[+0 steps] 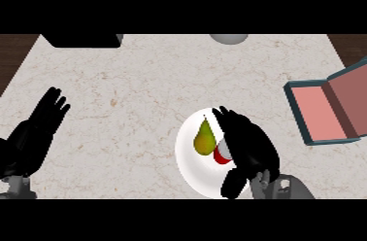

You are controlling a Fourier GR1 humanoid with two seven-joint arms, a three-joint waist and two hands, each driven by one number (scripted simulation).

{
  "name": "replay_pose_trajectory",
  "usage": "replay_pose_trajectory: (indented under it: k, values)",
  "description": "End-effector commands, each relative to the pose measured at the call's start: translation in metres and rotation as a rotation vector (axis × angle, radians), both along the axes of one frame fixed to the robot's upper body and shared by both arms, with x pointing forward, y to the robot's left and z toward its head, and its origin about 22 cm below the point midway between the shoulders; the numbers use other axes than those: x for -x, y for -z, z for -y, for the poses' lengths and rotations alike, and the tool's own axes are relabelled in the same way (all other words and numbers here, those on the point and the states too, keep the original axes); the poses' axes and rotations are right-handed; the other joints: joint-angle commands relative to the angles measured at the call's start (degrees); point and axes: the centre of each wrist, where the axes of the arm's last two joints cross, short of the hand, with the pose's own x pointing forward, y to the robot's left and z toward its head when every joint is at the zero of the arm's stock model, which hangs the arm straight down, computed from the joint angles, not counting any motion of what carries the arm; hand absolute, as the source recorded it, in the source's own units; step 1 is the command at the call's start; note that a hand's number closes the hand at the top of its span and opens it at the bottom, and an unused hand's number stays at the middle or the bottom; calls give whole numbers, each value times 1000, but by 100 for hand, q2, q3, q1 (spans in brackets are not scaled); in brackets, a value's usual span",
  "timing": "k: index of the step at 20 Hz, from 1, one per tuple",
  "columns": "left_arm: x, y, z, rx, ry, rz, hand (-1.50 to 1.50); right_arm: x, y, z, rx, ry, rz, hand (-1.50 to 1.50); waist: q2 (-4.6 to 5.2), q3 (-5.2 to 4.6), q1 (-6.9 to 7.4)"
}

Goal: Pick the can from the plate and place it in the cardboard box

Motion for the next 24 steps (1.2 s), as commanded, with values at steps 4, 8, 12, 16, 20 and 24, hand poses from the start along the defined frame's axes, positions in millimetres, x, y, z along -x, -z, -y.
replay_pose_trajectory:
  k: [4, 8, 12, 16, 20, 24]
  values:
    - [8, -4, -6, 11, 1, 2, 0, -1, 8, -17, 65, 35, -30, -150, -2, 1, 6]
    - [-2, -5, -10, 14, 0, -13, 0, -6, 5, 2, 97, 62, -51, -150, -1, 1, -12]
    - [14, -11, 1, 4, -10, -9, 0, -8, 20, -9, 115, 71, -64, -150, -5, 2, 10]
    - [2, -6, -16, 14, -16, 2, 0, -10, 28, 7, 123, 50, -92, -150, 1, 1, -8]
    - [-18, -17, 11, 3, 10, -12, 0, -25, 27, -8, 130, 35, -123, -150, 4, 2, -17]
    - [5, -6, 8, 20, 5, 7, 0, -20, 54, -19, 140, 52, -127, -150, 1, 2, 10]
